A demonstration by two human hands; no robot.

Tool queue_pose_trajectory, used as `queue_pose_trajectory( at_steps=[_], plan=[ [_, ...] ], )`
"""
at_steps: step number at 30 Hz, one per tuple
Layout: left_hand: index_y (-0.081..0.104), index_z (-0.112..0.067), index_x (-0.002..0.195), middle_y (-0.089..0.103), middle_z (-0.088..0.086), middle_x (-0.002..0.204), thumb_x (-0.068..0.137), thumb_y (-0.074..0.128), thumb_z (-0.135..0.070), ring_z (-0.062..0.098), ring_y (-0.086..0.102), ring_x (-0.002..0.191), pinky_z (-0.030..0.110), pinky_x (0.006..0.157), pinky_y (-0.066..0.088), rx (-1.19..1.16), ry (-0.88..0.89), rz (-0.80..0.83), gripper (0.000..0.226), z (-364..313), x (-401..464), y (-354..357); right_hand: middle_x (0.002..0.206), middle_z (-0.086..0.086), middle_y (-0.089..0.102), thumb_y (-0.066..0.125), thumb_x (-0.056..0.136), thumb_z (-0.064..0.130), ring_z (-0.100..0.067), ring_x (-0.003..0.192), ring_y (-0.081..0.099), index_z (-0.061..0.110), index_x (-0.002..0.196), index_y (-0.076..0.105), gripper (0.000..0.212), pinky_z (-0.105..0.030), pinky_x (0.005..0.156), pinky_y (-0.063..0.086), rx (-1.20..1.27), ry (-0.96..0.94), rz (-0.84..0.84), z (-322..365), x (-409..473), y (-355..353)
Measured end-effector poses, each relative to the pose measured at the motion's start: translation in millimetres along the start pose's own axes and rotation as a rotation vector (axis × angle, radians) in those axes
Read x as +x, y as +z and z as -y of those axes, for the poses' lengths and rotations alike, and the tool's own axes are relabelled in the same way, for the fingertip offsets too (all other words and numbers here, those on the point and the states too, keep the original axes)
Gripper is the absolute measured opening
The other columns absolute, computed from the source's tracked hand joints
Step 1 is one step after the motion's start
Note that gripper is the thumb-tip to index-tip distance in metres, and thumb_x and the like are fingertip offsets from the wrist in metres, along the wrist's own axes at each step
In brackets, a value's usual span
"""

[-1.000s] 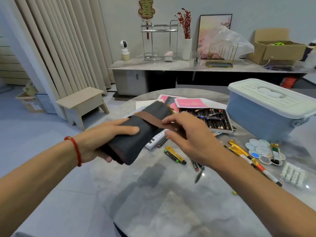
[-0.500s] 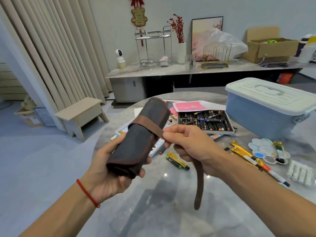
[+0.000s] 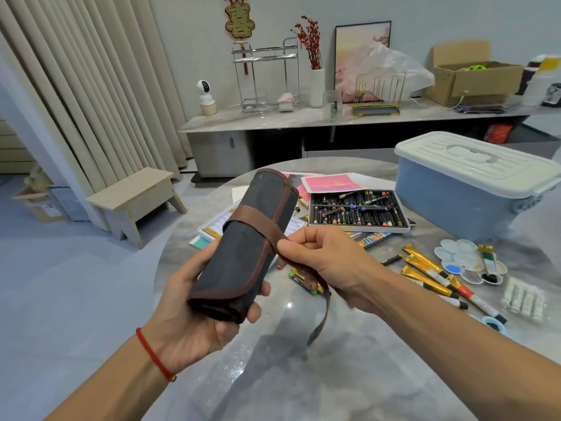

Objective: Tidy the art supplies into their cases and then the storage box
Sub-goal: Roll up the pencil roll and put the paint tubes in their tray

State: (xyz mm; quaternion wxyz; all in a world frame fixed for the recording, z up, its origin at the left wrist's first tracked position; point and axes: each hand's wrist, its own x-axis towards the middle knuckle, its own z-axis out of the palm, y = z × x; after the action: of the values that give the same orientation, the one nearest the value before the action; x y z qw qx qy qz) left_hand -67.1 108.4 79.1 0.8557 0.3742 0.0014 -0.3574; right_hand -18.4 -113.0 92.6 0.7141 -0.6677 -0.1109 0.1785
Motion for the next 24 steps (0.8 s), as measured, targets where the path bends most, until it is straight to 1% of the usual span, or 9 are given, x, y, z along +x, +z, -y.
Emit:
queue_pose_trajectory(
  at_steps=[3, 5, 6, 9, 11, 14, 17, 21, 24],
  plan=[
    [0.049, -0.010, 0.143, 0.062, 0.023, 0.117, 0.097, 0.050, -0.056, 0.037, 0.066, 0.089, 0.037, 0.058, 0.061, -0.049, -0.049, 0.203, 0.066, 0.2, 1.4, -12.5, 0.078, -0.012, 0.071, 0.074, 0.089, 0.022, -0.010, 0.051, 0.055, 0.012, 0.076, 0.069, 0.018, -0.021, 0.045, 0.043, -0.002, 0.037, 0.034, -3.1, -0.8, 1.7],
    [0.045, -0.011, 0.146, 0.059, 0.023, 0.121, 0.100, 0.039, -0.059, 0.036, 0.065, 0.094, 0.036, 0.064, 0.061, -0.061, -0.067, 0.266, 0.067, 1.8, 2.1, -17.9, 0.082, -0.013, 0.070, 0.076, 0.084, 0.028, -0.013, 0.061, 0.059, 0.017, 0.074, 0.067, 0.018, -0.022, 0.053, 0.046, 0.004, 0.056, 0.060, -6.7, -1.3, 4.1],
    [0.044, -0.011, 0.146, 0.058, 0.022, 0.122, 0.100, 0.037, -0.059, 0.035, 0.064, 0.095, 0.036, 0.065, 0.061, -0.059, -0.069, 0.280, 0.067, 2.8, 2.0, -20.2, 0.082, -0.012, 0.070, 0.077, 0.083, 0.028, -0.014, 0.063, 0.059, 0.018, 0.074, 0.067, 0.018, -0.021, 0.054, 0.045, -0.001, 0.048, 0.066, -8.2, -1.0, 4.9],
    [0.042, -0.013, 0.147, 0.057, 0.022, 0.122, 0.100, 0.037, -0.060, 0.035, 0.064, 0.095, 0.035, 0.065, 0.061, -0.060, -0.073, 0.303, 0.067, 3.9, 0.7, -24.7, 0.078, -0.011, 0.070, 0.080, 0.077, 0.032, -0.013, 0.060, 0.058, 0.019, 0.072, 0.068, 0.018, -0.021, 0.053, 0.042, -0.019, -0.002, 0.054, -8.6, -1.2, 5.9],
    [0.042, -0.013, 0.147, 0.057, 0.022, 0.121, 0.100, 0.038, -0.060, 0.036, 0.064, 0.094, 0.035, 0.064, 0.061, -0.067, -0.067, 0.304, 0.067, 3.7, -0.8, -26.3, 0.079, -0.010, 0.073, 0.079, 0.073, 0.033, -0.014, 0.062, 0.061, 0.018, 0.073, 0.070, 0.018, -0.021, 0.055, 0.044, 0.003, -0.027, 0.054, -9.4, -0.3, 6.2],
    [0.042, -0.013, 0.147, 0.057, 0.021, 0.121, 0.099, 0.040, -0.060, 0.035, 0.064, 0.092, 0.034, 0.060, 0.060, -0.079, -0.060, 0.302, 0.068, 3.9, -1.5, -27.0, 0.082, -0.012, 0.075, 0.078, 0.074, 0.029, -0.013, 0.067, 0.066, 0.013, 0.077, 0.071, 0.018, -0.019, 0.060, 0.049, 0.052, -0.059, 0.062, -11.6, 1.1, 6.8],
    [0.042, -0.013, 0.147, 0.057, 0.022, 0.121, 0.099, 0.040, -0.060, 0.035, 0.064, 0.092, 0.034, 0.060, 0.060, -0.095, -0.057, 0.317, 0.067, 5.0, -1.7, -27.8, 0.078, -0.011, 0.074, 0.075, 0.076, 0.027, -0.010, 0.060, 0.065, 0.011, 0.078, 0.071, 0.017, -0.016, 0.053, 0.046, 0.090, -0.051, 0.067, -13.2, 0.9, 8.8],
    [0.041, -0.013, 0.147, 0.056, 0.023, 0.121, 0.100, 0.039, -0.059, 0.036, 0.064, 0.093, 0.034, 0.060, 0.060, -0.114, -0.055, 0.325, 0.066, 9.3, -2.2, -29.4, 0.076, -0.011, 0.073, 0.075, 0.076, 0.028, -0.011, 0.058, 0.063, 0.009, 0.077, 0.072, 0.019, -0.018, 0.053, 0.047, 0.085, -0.038, 0.049, -16.5, 3.3, 10.1],
    [0.042, -0.013, 0.146, 0.057, 0.023, 0.120, 0.100, 0.039, -0.058, 0.037, 0.065, 0.092, 0.034, 0.058, 0.059, -0.112, -0.047, 0.296, 0.065, 10.7, -3.4, -32.0, 0.076, -0.011, 0.073, 0.078, 0.073, 0.029, -0.014, 0.059, 0.064, 0.010, 0.077, 0.071, 0.020, -0.021, 0.055, 0.047, 0.053, -0.022, 0.039, -19.6, 8.8, 8.9]
  ],
)
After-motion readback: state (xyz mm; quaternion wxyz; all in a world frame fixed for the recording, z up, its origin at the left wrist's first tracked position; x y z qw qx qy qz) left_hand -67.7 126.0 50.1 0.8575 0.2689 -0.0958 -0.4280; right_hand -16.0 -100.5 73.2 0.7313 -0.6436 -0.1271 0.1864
